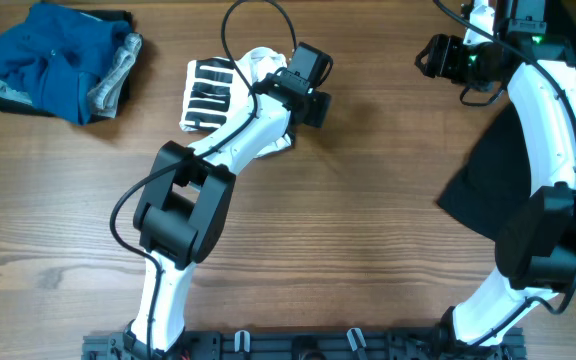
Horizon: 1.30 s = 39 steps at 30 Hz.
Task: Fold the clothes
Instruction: 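Grasp the folded shirt bundle with the left gripper and lift it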
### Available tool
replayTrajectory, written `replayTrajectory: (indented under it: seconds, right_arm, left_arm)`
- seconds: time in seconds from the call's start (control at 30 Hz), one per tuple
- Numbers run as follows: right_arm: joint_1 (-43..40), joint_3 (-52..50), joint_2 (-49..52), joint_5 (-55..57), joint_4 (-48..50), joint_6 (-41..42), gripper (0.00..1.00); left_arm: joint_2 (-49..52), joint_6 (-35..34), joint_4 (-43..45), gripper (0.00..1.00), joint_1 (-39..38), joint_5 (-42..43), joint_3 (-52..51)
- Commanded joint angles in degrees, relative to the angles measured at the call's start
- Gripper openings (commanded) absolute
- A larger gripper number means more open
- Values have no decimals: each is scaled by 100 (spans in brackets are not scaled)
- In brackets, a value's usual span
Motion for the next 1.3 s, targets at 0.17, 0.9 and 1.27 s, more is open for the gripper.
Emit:
replayTrajectory:
  seconds: [0.17,0.9,1.27]
  right_arm:
    - [-15,39,-66,31,13,-101,80]
    - [-13,39,-66,31,129,-98,83]
    - [-13,39,-66,22,151,-76,84]
  left_arm:
    - [361,94,-216,90,57,-686,-15]
    - [837,398,-74,4,330,-422,-22]
    - [-1091,931,-221,4,457,-1032,461]
